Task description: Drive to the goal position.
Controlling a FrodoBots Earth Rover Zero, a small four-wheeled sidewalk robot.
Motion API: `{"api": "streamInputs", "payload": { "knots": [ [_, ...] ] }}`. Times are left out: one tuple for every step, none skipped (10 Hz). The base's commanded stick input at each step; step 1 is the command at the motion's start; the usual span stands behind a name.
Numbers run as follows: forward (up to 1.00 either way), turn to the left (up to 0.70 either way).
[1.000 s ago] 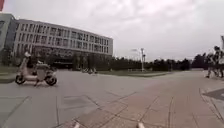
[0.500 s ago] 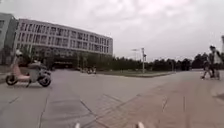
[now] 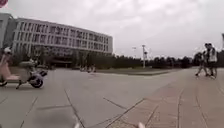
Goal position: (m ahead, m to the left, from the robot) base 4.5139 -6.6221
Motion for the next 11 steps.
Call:
{"api": "streamInputs", "payload": {
  "knots": [
    [0.85, 0.06],
    [0.85, 0.07],
    [0.85, 0.09],
    [0.85, 0.14],
    [0.85, 0.19],
    [0.85, 0.27],
    [0.85, 0.31],
    [0.85, 0.31],
    [0.85, 0.31],
    [0.85, 0.31],
    [0.85, 0.31]
  ]
}}
